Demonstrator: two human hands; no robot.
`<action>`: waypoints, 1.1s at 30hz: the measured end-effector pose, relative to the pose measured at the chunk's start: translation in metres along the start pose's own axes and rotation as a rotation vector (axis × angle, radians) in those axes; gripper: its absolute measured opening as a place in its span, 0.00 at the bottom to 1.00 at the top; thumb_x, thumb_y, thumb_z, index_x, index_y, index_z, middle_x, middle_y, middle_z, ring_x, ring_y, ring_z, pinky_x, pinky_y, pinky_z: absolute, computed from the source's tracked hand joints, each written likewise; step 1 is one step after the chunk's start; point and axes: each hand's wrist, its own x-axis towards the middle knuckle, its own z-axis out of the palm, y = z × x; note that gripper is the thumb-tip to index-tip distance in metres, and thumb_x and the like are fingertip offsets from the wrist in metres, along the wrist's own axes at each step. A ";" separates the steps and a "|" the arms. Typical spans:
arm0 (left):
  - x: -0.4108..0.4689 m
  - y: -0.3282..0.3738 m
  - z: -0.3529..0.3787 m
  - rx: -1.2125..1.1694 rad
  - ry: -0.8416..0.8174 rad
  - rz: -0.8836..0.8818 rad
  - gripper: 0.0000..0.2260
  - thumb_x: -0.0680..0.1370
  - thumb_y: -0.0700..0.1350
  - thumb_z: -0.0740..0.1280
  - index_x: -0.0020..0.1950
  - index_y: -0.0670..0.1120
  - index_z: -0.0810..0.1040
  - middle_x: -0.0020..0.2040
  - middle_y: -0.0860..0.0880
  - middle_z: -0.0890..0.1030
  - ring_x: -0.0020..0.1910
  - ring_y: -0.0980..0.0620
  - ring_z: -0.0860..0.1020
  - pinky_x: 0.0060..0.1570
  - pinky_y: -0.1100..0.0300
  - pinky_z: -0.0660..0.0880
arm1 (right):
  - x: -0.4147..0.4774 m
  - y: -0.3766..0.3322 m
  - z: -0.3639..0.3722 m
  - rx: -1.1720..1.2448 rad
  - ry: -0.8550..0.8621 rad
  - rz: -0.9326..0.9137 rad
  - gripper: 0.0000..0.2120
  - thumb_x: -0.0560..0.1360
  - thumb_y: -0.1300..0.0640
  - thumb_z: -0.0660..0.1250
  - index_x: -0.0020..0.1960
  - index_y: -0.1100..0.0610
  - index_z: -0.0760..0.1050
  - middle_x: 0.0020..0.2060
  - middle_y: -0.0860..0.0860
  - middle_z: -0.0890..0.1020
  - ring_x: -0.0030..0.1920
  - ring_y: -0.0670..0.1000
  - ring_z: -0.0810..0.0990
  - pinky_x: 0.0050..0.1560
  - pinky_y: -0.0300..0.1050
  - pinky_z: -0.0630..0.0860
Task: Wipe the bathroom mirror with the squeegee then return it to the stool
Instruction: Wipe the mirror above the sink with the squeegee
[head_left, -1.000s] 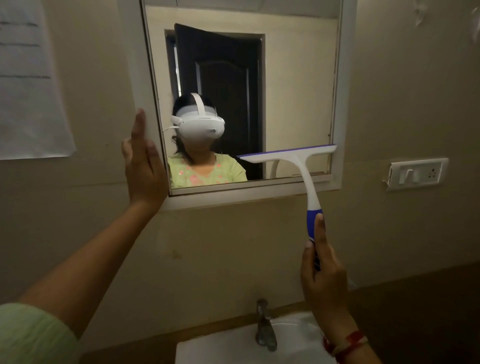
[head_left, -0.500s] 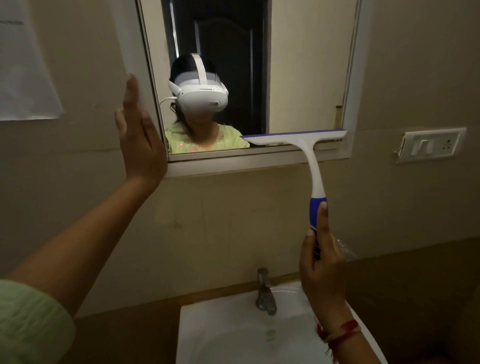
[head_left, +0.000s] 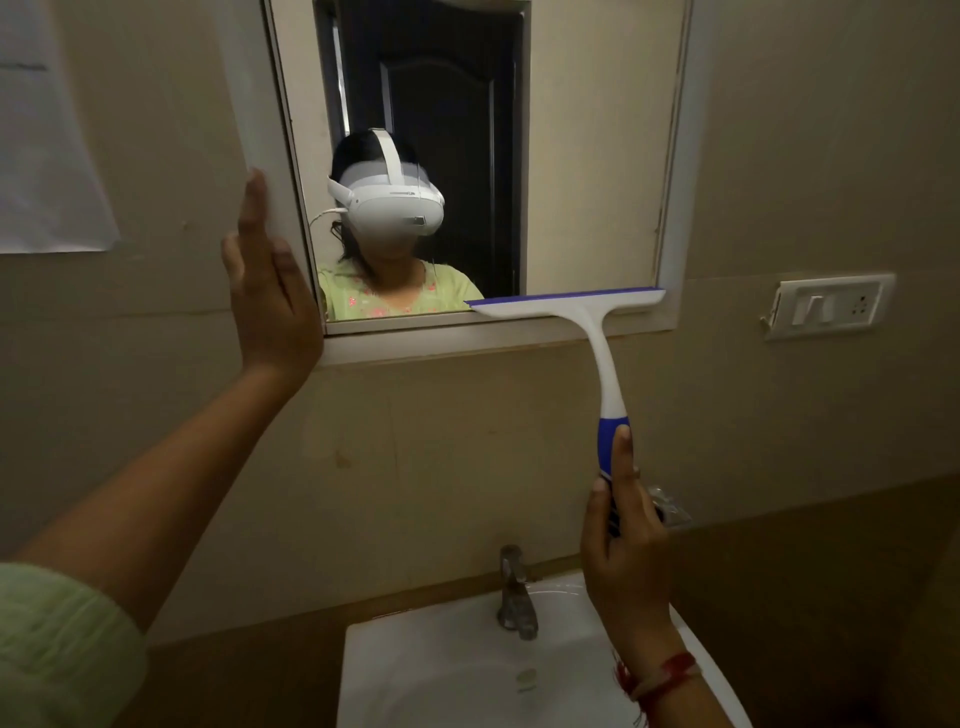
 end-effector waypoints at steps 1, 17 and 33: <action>0.000 0.001 0.000 0.000 -0.003 -0.003 0.19 0.82 0.36 0.51 0.74 0.38 0.59 0.69 0.52 0.62 0.64 0.75 0.59 0.64 0.77 0.53 | 0.000 0.000 0.000 -0.004 0.004 -0.002 0.26 0.79 0.52 0.53 0.74 0.50 0.50 0.38 0.50 0.74 0.36 0.43 0.72 0.35 0.24 0.68; 0.001 0.009 -0.006 0.008 0.004 -0.037 0.20 0.82 0.37 0.51 0.75 0.42 0.60 0.57 0.63 0.65 0.54 0.63 0.68 0.56 0.84 0.52 | 0.019 -0.035 -0.031 0.278 0.096 0.130 0.23 0.77 0.46 0.56 0.71 0.42 0.56 0.53 0.27 0.70 0.42 0.40 0.78 0.34 0.30 0.76; 0.003 0.009 -0.009 0.109 -0.059 -0.080 0.20 0.82 0.39 0.52 0.74 0.47 0.61 0.63 0.36 0.72 0.56 0.47 0.67 0.51 0.69 0.59 | 0.041 -0.077 -0.035 0.482 0.120 0.166 0.21 0.76 0.52 0.59 0.67 0.38 0.60 0.49 0.34 0.75 0.35 0.43 0.78 0.30 0.29 0.74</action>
